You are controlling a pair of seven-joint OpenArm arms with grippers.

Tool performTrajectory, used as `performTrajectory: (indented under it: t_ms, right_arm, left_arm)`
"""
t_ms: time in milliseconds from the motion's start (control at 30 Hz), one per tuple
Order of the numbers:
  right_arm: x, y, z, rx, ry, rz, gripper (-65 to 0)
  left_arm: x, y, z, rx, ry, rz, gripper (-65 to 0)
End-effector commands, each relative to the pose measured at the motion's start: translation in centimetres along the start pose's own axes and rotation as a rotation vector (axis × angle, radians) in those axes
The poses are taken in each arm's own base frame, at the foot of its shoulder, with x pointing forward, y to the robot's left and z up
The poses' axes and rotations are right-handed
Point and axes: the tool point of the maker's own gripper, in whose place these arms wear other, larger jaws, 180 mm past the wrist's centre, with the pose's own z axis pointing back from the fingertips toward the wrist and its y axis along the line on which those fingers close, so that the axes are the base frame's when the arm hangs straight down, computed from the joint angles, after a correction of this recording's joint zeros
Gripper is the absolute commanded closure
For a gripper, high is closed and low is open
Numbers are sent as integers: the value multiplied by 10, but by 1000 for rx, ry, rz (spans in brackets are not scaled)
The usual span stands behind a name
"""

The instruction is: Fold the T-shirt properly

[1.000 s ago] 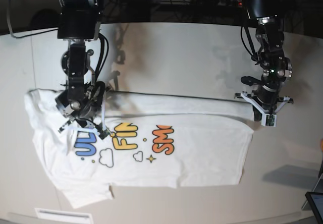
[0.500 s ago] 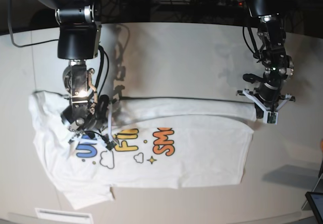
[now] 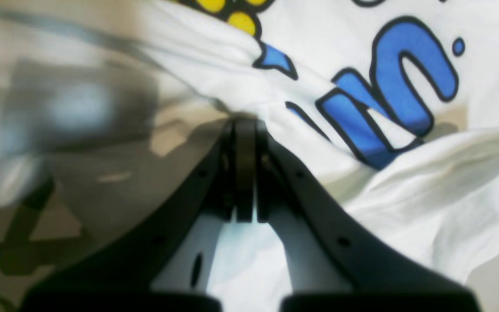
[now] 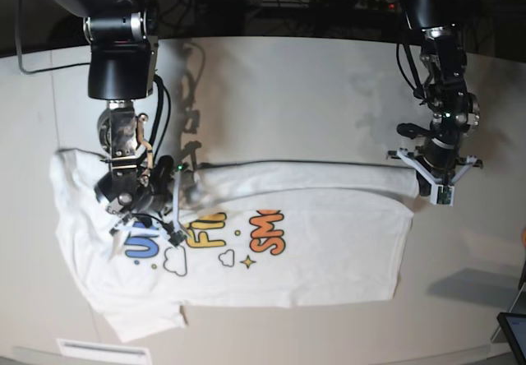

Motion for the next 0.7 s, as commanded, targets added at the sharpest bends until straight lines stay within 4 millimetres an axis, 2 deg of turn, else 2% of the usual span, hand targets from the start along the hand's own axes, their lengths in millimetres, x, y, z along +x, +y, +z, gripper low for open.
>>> performTrajectory:
  t_ms: [0, 167, 233, 300, 433, 567, 667]
  right_arm:
    - [-21, -12, 3, -33, 87, 24, -3]
    - [-41, -21, 9, -62, 136, 33, -3]
    - [-40, -27, 16, -89, 128, 37, -3]
    - [-32, -34, 27, -126, 95, 41, -3]
    - [-4, -41, 52, -204, 62, 123, -4]
    - [19, -44, 77, -274, 39, 191, -6]
    - [30, -46, 89, -306, 11, 204, -7]
  left_arm:
    - [26, 7, -1, 11, -72, -7, 0]
    - [19, 12, -18, 14, -32, 32, 0]
    - [15, 13, -23, 14, -21, 44, 0]
    - [18, 12, -24, 12, -27, 42, 0]
    - [43, 9, -13, 14, -95, 19, 0]
    - [52, -7, 2, -3, -140, 18, 0]
    - [48, -17, 10, -12, -107, 22, 0]
